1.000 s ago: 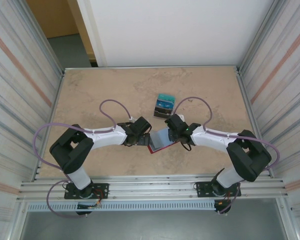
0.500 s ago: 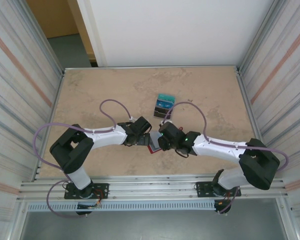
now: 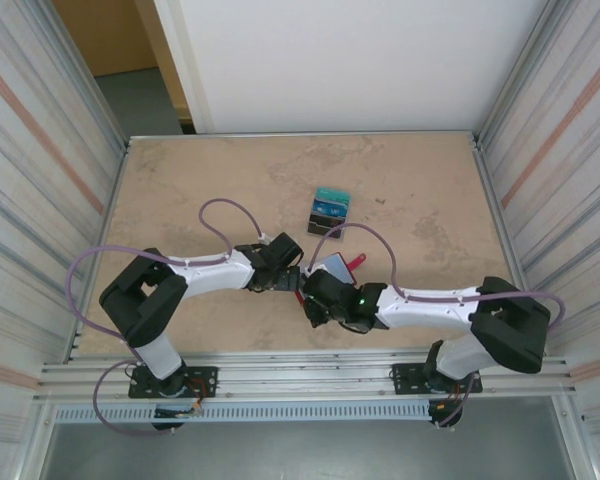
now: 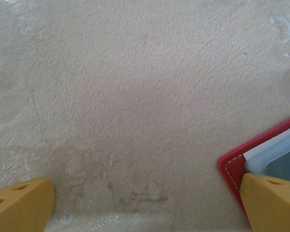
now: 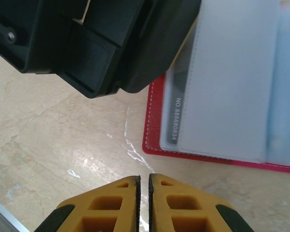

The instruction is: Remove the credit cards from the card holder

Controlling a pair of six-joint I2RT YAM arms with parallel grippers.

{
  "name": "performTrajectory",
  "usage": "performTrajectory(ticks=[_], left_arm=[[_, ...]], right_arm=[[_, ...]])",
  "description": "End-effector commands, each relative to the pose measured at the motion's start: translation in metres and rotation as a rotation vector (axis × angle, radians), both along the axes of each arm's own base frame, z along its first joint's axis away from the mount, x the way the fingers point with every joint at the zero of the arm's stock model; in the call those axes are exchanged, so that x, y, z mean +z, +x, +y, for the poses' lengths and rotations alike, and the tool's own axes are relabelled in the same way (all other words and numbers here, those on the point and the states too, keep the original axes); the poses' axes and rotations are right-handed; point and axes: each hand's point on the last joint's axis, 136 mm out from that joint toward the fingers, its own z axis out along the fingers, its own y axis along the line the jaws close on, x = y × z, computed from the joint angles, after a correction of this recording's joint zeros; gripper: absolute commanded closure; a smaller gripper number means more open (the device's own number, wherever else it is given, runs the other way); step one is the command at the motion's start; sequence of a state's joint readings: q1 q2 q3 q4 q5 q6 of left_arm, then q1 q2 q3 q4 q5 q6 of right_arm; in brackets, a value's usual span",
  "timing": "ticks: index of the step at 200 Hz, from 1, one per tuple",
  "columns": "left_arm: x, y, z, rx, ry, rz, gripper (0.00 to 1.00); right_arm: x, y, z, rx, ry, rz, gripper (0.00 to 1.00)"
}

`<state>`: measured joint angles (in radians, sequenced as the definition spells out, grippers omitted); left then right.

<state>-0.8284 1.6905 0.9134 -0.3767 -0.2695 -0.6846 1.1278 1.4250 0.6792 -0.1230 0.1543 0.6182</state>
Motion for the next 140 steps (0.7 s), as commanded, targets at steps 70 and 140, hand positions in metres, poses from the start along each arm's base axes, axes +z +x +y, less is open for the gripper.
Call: performTrajectory(ticks=[70, 140], left_arm=[[-0.012, -0.006, 0.033, 0.031, 0.131, 0.035, 0.01], [-0.014, -0.007, 0.034, 0.034, 0.132, 0.038, 0.01]], right_arm=[[0.001, 0.049, -0.011, -0.202, 0.042, -0.062, 0.84], [-0.011, 0.091, -0.073, -0.407, -0.013, -0.006, 0.77]])
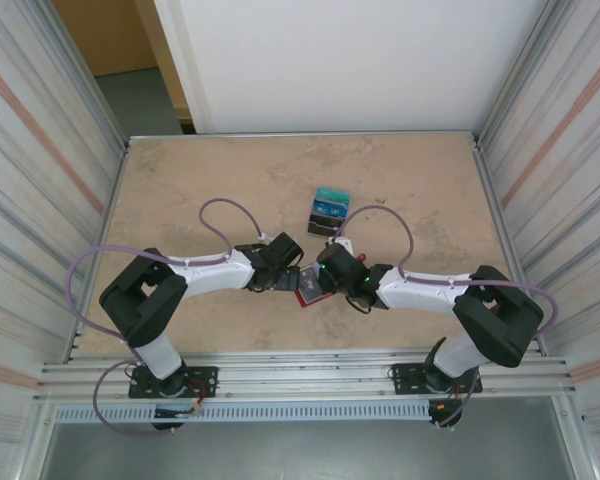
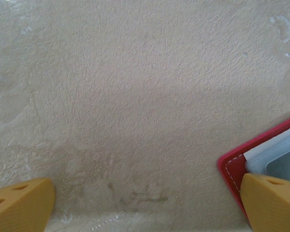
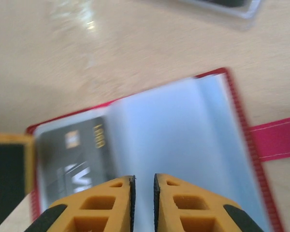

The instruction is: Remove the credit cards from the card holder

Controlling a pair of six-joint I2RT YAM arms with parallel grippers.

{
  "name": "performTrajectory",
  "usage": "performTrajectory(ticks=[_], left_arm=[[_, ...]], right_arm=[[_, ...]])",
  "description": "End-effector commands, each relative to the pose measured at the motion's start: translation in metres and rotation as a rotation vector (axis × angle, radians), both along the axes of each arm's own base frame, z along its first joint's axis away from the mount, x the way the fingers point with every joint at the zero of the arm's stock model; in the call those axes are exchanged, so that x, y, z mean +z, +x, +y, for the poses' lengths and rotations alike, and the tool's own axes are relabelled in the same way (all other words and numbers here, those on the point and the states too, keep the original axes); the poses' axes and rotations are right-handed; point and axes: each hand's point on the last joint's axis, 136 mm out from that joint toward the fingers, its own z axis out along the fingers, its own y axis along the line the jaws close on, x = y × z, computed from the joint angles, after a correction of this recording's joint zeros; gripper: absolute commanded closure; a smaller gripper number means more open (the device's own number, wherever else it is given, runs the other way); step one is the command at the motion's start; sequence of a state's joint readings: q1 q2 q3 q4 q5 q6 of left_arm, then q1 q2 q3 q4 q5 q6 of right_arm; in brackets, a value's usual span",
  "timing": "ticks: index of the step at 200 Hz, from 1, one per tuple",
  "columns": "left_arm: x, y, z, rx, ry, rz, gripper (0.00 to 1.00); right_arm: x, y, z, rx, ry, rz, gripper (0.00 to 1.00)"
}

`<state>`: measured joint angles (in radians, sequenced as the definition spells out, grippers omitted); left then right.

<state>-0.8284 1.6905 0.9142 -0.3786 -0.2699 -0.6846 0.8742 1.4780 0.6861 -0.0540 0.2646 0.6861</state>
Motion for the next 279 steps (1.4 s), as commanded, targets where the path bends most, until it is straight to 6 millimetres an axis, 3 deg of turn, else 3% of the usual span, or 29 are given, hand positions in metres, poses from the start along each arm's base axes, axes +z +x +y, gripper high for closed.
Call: performTrajectory(ticks=[1, 77, 137, 186, 279], left_arm=[[-0.015, -0.007, 0.034, 0.034, 0.131, 0.038, 0.01], [-0.014, -0.006, 0.032, 0.035, 0.129, 0.036, 0.01], [-0.015, -0.006, 0.032, 0.032, 0.129, 0.038, 0.01], [-0.015, -0.005, 0.031, 0.032, 0.129, 0.038, 0.01], [-0.015, -0.005, 0.032, 0.034, 0.137, 0.042, 0.01]], right_arm=[[-0.009, 0.001, -0.016, -0.032, -0.002, 0.063, 0.77], [0.009, -0.001, 0.029, 0.201, 0.14, 0.214, 0.74], [-0.018, -0.008, 0.033, 0.219, 0.21, 0.388, 0.74], [-0.028, -0.013, 0.037, 0.233, 0.23, 0.443, 0.74], [-0.012, -0.017, 0.029, 0.184, 0.236, 0.425, 0.75]])
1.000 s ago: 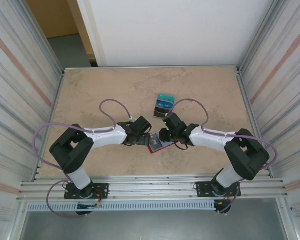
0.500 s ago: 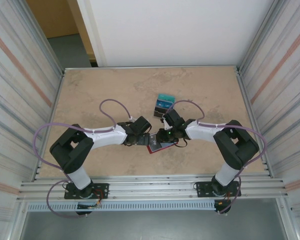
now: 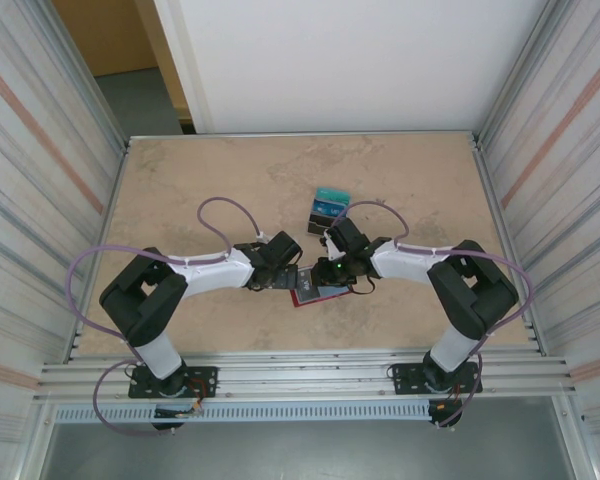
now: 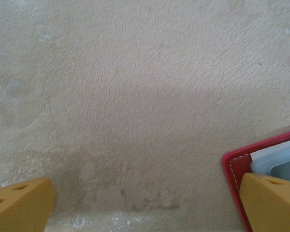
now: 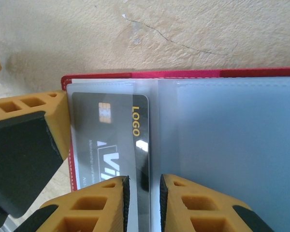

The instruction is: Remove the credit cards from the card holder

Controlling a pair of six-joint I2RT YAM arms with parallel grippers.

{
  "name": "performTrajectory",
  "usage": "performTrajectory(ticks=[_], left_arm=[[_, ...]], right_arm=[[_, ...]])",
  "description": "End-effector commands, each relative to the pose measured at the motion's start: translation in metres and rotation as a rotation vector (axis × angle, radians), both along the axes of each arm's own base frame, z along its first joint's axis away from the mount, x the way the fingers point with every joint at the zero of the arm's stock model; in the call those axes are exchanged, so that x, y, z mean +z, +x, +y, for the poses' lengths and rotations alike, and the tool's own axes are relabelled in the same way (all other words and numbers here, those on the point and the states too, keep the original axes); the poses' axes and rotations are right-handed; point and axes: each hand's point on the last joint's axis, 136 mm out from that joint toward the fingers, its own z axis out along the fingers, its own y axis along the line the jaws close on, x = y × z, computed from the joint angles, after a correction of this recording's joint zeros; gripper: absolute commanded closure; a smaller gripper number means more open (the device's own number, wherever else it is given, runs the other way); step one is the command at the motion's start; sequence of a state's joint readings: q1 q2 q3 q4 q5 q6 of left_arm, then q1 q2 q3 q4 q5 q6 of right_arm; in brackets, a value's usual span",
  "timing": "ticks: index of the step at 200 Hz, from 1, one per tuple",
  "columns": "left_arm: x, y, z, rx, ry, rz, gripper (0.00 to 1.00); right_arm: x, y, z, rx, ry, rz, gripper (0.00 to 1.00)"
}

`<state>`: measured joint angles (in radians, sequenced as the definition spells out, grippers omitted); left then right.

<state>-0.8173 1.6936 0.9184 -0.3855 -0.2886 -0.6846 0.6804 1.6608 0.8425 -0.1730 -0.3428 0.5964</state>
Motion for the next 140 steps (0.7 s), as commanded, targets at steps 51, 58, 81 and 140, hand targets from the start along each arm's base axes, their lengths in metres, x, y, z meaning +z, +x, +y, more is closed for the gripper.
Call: performTrajectory(ticks=[51, 58, 81, 140], left_arm=[[-0.016, -0.01, 0.027, 0.017, 0.122, 0.055, 0.01], [-0.016, -0.01, 0.027, 0.017, 0.12, 0.055, 0.01], [-0.016, -0.01, 0.027, 0.017, 0.121, 0.054, 0.01], [-0.016, -0.01, 0.026, 0.015, 0.121, 0.055, 0.01]], right_arm=[[0.009, -0.013, -0.001, -0.017, -0.005, 0.013, 0.76], [0.007, -0.014, 0.0, -0.013, -0.008, 0.018, 0.76], [-0.001, -0.015, 0.0, -0.021, -0.028, 0.034, 0.75], [-0.016, -0.016, -0.001, -0.023, -0.045, 0.07, 0.68]])
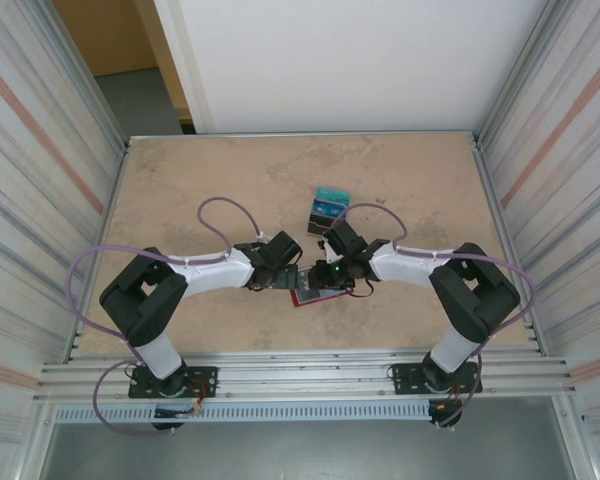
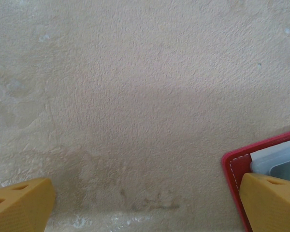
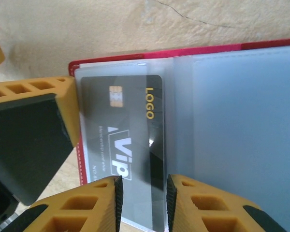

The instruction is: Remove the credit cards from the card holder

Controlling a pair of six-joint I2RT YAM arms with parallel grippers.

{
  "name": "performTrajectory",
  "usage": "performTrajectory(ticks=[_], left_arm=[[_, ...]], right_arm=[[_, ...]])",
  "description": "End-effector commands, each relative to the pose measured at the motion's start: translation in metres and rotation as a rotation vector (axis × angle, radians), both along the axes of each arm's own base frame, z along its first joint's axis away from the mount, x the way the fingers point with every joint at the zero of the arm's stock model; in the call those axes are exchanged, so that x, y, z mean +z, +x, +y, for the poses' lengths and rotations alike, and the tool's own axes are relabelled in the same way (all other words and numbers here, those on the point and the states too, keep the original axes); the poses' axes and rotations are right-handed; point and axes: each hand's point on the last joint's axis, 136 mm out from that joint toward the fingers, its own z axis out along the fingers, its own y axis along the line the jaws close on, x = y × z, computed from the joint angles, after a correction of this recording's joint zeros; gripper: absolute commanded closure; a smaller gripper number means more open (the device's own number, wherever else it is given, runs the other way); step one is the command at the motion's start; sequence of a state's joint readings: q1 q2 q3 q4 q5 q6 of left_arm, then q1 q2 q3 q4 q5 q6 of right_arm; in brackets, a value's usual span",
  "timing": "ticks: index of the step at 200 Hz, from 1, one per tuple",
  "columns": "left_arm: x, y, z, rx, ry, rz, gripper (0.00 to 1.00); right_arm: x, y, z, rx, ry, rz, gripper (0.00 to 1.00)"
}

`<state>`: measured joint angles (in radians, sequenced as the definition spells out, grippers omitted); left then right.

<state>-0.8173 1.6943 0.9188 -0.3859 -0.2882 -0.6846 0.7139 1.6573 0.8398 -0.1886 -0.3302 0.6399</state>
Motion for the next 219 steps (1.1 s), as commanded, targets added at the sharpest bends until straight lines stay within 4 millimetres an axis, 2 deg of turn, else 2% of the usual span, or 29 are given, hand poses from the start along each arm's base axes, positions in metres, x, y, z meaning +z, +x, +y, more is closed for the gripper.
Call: performTrajectory(ticks=[1, 24, 55, 100, 151, 219], left_arm=[[-0.016, -0.01, 0.026, 0.016, 0.121, 0.054, 0.01], [-0.017, -0.01, 0.026, 0.017, 0.121, 0.056, 0.01], [-0.017, -0.01, 0.026, 0.015, 0.121, 0.057, 0.01], [-0.018, -0.011, 0.027, 0.015, 0.126, 0.061, 0.01], [-0.02, -0.012, 0.028, 0.016, 0.129, 0.066, 0.01], [-0.019, -0.011, 0.028, 0.018, 0.131, 0.065, 0.02]], right_arm=[[-0.014, -0.006, -0.006, -0.014, -0.033, 0.043, 0.68], [-0.019, -0.007, -0.004, -0.013, -0.029, 0.063, 0.68], [-0.016, -0.008, 0.003, -0.007, 0.019, 0.074, 0.7], [0.006, -0.002, 0.009, -0.018, 0.169, 0.068, 0.74], [0.022, 0.005, 0.013, -0.038, 0.356, 0.077, 0.81], [0.021, 0.01, 0.012, -0.053, 0.49, 0.121, 0.82]])
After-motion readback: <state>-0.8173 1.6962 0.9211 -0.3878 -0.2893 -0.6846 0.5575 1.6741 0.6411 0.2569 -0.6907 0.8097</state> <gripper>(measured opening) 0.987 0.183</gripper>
